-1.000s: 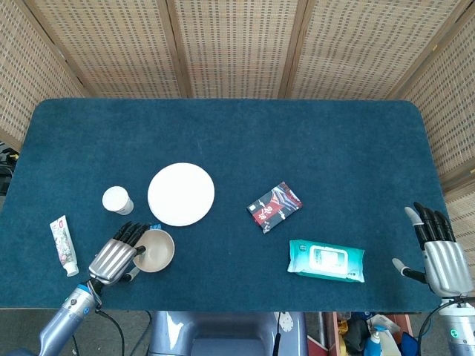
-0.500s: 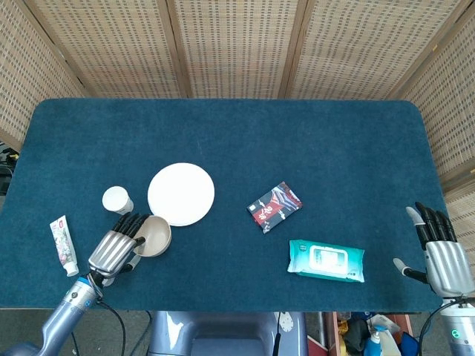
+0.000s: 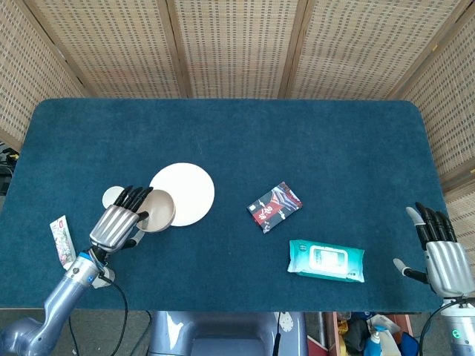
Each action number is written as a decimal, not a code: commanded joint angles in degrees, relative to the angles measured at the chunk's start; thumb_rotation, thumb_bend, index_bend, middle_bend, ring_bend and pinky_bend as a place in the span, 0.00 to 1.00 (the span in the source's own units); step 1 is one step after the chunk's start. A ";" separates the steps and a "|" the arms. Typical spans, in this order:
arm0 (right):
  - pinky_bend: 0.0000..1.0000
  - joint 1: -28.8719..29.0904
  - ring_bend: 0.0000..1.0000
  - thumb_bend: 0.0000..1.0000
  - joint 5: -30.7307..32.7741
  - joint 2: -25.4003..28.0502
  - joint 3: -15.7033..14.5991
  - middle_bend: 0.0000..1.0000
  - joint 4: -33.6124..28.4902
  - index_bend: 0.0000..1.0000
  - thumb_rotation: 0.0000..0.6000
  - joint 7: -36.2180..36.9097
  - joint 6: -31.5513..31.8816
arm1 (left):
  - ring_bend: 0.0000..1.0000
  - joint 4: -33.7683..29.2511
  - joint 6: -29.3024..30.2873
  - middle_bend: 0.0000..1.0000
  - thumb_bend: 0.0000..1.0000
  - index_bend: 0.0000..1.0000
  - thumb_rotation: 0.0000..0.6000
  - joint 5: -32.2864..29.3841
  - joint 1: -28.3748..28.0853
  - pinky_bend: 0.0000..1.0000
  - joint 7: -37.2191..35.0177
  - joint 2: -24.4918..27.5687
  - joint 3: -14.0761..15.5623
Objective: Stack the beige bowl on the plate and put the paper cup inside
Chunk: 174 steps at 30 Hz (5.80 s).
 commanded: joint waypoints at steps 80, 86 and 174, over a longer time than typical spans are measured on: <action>0.00 0.16 0.00 0.15 0.14 0.39 0.18 0.00 0.48 0.00 1.00 2.90 -0.46 | 0.00 3.35 9.41 0.00 0.31 0.46 1.00 -5.72 -0.65 0.00 -8.31 13.19 5.23; 0.00 0.24 0.00 0.15 -0.01 0.28 0.05 0.00 0.42 0.00 1.00 2.54 -0.62 | 0.00 8.04 7.88 0.00 0.36 0.46 1.00 -5.73 0.86 0.00 -10.44 11.54 6.53; 0.00 -0.10 0.00 0.15 0.69 0.70 0.63 0.00 0.90 0.00 1.00 4.60 0.06 | 0.00 10.66 -1.39 0.00 0.41 0.65 1.00 -10.76 -8.60 0.01 2.17 1.46 -1.91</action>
